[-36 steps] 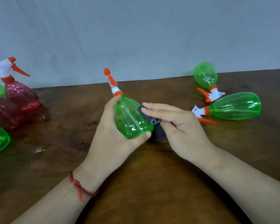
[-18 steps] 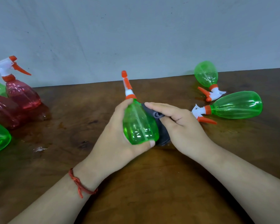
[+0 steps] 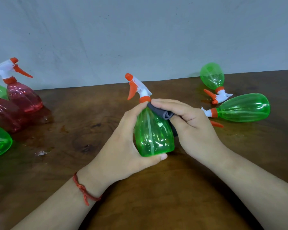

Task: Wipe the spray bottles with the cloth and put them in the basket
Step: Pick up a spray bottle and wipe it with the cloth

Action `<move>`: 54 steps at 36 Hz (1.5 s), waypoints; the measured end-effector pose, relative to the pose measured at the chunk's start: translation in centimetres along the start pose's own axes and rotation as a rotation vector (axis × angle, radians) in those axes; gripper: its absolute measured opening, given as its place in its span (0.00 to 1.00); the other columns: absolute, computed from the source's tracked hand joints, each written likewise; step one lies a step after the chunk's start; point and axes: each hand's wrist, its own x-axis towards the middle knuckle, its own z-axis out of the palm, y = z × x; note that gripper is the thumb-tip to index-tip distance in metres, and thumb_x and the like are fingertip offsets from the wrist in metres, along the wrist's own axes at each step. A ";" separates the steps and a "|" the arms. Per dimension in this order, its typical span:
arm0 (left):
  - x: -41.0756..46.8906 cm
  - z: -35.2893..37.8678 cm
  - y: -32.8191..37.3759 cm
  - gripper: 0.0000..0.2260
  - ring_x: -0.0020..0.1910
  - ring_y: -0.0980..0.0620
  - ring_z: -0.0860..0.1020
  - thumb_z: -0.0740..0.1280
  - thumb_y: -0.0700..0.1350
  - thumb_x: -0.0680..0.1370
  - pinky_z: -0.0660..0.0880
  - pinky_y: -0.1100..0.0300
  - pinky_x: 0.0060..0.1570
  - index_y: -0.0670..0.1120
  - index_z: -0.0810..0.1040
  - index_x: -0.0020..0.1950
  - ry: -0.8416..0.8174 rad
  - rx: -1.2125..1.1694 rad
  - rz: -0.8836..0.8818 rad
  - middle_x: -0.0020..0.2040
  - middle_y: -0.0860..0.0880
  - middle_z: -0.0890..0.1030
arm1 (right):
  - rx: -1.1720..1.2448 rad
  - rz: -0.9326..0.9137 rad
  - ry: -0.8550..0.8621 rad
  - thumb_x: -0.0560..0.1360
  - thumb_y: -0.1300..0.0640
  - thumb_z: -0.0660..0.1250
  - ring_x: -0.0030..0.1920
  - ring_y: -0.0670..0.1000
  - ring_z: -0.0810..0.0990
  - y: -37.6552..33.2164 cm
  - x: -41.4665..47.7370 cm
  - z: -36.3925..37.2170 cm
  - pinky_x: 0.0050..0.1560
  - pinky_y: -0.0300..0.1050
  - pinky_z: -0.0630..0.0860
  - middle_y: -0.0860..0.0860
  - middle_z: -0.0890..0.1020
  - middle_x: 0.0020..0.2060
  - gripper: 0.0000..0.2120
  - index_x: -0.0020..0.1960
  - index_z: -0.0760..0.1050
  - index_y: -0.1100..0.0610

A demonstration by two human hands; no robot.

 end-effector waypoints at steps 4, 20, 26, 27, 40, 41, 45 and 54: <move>0.0 0.4 -0.1 0.53 0.79 0.49 0.71 0.88 0.48 0.66 0.73 0.49 0.75 0.54 0.61 0.85 0.056 -0.035 -0.019 0.79 0.56 0.70 | -0.075 -0.053 -0.015 0.81 0.76 0.58 0.72 0.46 0.77 0.0 -0.1 0.0 0.75 0.48 0.73 0.46 0.82 0.68 0.25 0.67 0.83 0.56; 0.5 -0.3 -1.2 0.52 0.71 0.59 0.74 0.87 0.55 0.64 0.71 0.73 0.62 0.58 0.63 0.82 0.368 0.026 -0.275 0.71 0.59 0.73 | -0.349 -0.281 -0.184 0.80 0.74 0.59 0.72 0.44 0.77 -0.4 -0.9 0.3 0.72 0.47 0.75 0.48 0.80 0.70 0.25 0.68 0.83 0.55; 0.4 -0.2 -0.8 0.52 0.65 0.74 0.70 0.87 0.55 0.64 0.66 0.82 0.58 0.57 0.63 0.83 0.368 0.041 -0.251 0.72 0.56 0.71 | -0.380 -0.273 -0.181 0.79 0.71 0.57 0.73 0.43 0.76 -0.7 -0.8 0.4 0.74 0.42 0.73 0.47 0.79 0.72 0.26 0.70 0.82 0.54; 0.3 -0.1 -0.7 0.52 0.65 0.74 0.70 0.87 0.55 0.64 0.66 0.82 0.58 0.57 0.63 0.83 0.354 0.042 -0.243 0.72 0.56 0.70 | -0.373 -0.252 -0.172 0.79 0.71 0.57 0.74 0.43 0.75 -0.6 -0.8 0.5 0.74 0.42 0.72 0.47 0.79 0.72 0.27 0.70 0.81 0.54; -0.3 0.5 0.9 0.52 0.76 0.56 0.71 0.86 0.52 0.66 0.68 0.70 0.71 0.52 0.62 0.84 0.085 0.055 -0.019 0.75 0.57 0.70 | 0.073 0.158 -0.076 0.83 0.72 0.57 0.70 0.40 0.78 -1.8 0.4 -0.4 0.76 0.48 0.72 0.41 0.84 0.65 0.25 0.68 0.83 0.51; -0.2 0.4 0.8 0.52 0.77 0.55 0.71 0.86 0.52 0.66 0.68 0.69 0.72 0.51 0.63 0.84 0.078 0.062 -0.005 0.76 0.56 0.70 | 0.095 0.163 -0.078 0.83 0.73 0.57 0.70 0.41 0.78 -1.9 0.4 -0.5 0.76 0.47 0.72 0.41 0.84 0.65 0.25 0.68 0.83 0.52; 0.1 -0.1 0.3 0.52 0.77 0.53 0.72 0.87 0.51 0.66 0.70 0.62 0.75 0.49 0.63 0.84 0.104 0.092 0.019 0.76 0.53 0.71 | 0.018 0.084 -0.069 0.83 0.73 0.58 0.73 0.39 0.74 -1.7 0.2 -0.2 0.77 0.43 0.69 0.42 0.81 0.70 0.25 0.69 0.82 0.52; 0.3 0.1 0.0 0.47 0.65 0.56 0.82 0.88 0.52 0.64 0.80 0.51 0.67 0.59 0.68 0.78 0.287 -0.179 -0.290 0.68 0.60 0.81 | -0.282 -0.219 -0.198 0.81 0.75 0.58 0.76 0.43 0.73 -0.8 -0.5 0.3 0.76 0.47 0.71 0.48 0.76 0.75 0.26 0.71 0.80 0.55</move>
